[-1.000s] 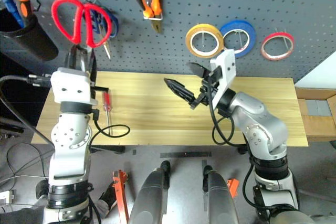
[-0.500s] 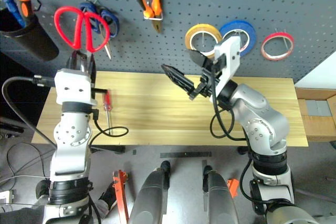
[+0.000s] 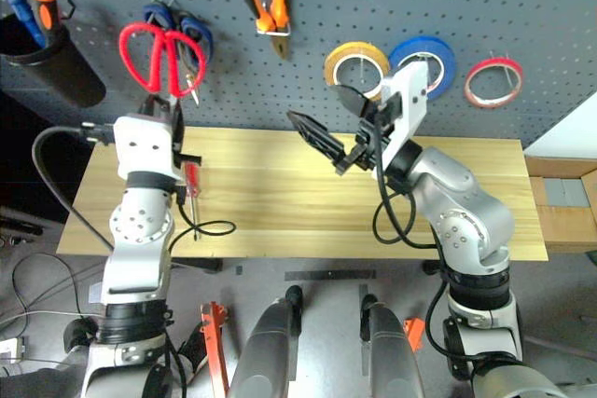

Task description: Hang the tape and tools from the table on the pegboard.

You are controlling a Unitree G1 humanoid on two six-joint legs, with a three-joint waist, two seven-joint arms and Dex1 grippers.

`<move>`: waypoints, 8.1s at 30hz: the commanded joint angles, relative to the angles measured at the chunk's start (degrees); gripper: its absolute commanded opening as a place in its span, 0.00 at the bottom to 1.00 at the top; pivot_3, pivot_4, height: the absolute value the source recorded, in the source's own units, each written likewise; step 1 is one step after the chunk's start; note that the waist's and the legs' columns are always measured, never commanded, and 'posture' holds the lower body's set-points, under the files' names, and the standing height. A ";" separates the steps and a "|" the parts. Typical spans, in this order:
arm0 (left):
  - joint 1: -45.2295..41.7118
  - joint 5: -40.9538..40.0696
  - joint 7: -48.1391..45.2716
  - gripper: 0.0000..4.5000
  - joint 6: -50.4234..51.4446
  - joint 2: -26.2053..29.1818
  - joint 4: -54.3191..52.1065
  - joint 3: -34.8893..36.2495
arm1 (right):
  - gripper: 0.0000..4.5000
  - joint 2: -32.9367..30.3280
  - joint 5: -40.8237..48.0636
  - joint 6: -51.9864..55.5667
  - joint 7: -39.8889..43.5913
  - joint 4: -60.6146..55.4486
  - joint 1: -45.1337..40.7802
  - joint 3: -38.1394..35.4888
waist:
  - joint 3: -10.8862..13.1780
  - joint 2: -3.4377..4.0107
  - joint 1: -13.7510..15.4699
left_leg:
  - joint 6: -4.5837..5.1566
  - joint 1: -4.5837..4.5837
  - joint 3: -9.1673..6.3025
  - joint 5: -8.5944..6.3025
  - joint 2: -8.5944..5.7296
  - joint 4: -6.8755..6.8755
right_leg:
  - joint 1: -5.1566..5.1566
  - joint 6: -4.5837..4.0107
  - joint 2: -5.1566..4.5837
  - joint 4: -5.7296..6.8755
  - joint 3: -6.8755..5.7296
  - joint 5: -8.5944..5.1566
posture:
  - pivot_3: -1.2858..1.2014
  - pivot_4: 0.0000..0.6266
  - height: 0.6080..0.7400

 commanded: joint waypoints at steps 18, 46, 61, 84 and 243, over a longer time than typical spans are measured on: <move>-14.74 -4.16 2.36 0.22 2.87 -1.19 19.53 -0.17 | 1.00 -1.00 -0.05 -0.94 -1.13 -3.65 0.15 0.29 | -0.13 -0.04 -0.24 | 0.00 0.12 0.01 0.02 -0.04 0.20 | 0.03 0.02 -0.01 0.38 0.03 0.02 | 0.56 0.60 1.00; -5.48 -16.05 -5.88 1.00 39.28 6.50 14.93 10.03 | 1.00 -2.16 0.29 -0.20 -1.39 -5.50 4.14 1.35 | -0.32 -0.05 -0.28 | -0.09 0.12 -0.05 0.12 -0.02 0.27 | -0.01 0.01 0.02 0.56 0.00 0.02 | 0.57 0.63 1.00; -13.76 -15.79 -8.35 1.00 43.84 8.57 27.88 4.86 | 1.00 -12.32 -5.98 4.47 6.00 -9.48 9.07 17.18 | -0.33 -0.06 -0.31 | -0.08 0.09 -0.07 0.12 -0.03 0.27 | -0.02 -0.01 0.01 0.51 0.01 0.01 | 0.56 0.64 1.00; -22.53 -15.79 -8.46 0.71 40.56 7.98 43.23 3.48 | 1.00 -9.98 -9.80 5.83 5.83 -10.76 10.78 18.46 | -0.33 -0.07 -0.37 | -0.09 0.12 -0.08 0.12 -0.04 0.30 | -0.01 0.00 0.01 0.57 0.00 0.01 | 0.56 0.64 1.00; -41.66 -20.50 -6.95 0.99 -30.79 17.75 54.82 7.59 | 1.00 -6.93 3.38 7.63 4.23 -10.90 7.11 5.27 | -3.84 -0.71 -0.24 | -0.01 0.95 1.13 0.23 0.89 -0.53 | 0.66 -0.76 0.14 -0.45 -0.13 0.33 | 0.56 0.49 1.00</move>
